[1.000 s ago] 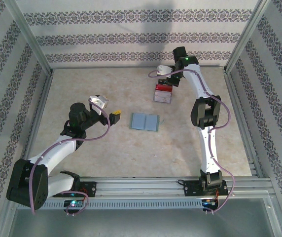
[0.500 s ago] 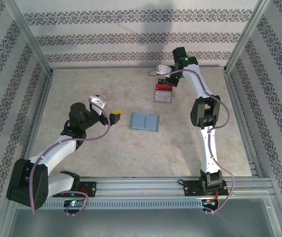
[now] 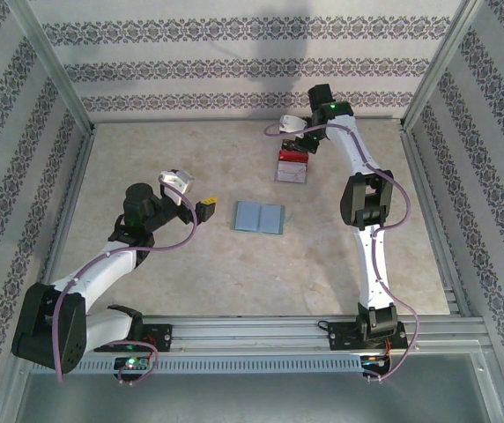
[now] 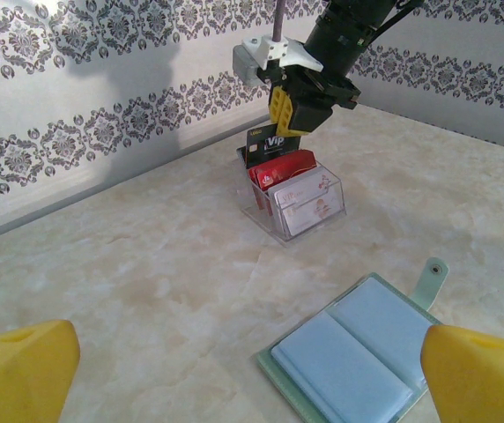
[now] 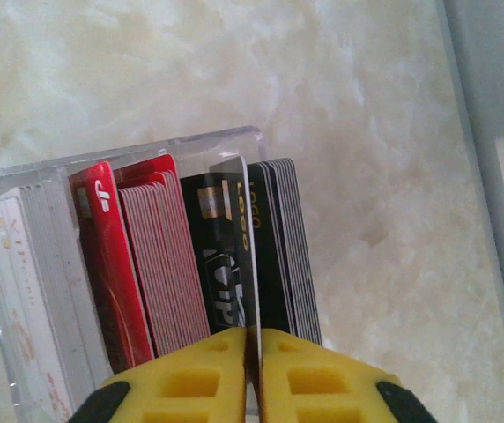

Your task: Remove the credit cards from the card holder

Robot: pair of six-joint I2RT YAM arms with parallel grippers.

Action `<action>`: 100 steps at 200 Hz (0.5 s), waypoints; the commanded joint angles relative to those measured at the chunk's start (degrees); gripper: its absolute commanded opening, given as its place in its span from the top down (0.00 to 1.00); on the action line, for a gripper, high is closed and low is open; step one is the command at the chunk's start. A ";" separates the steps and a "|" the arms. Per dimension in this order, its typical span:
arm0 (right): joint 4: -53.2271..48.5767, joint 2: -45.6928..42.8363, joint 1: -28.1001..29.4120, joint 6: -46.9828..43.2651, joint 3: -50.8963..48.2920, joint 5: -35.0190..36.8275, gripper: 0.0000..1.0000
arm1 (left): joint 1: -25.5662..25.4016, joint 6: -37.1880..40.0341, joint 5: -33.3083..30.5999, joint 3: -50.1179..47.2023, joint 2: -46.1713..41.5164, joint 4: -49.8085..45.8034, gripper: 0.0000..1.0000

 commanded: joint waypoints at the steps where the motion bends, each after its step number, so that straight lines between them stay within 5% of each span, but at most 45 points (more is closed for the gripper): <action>1: 1.27 1.48 -0.15 0.47 1.27 0.96 0.84 | 0.76 -0.59 0.07 1.94 0.28 -0.07 0.00; 100: 1.73 -1.89 0.27 3.09 1.10 0.00 0.71 | 0.76 -1.86 -1.65 2.10 -0.67 -1.19 0.00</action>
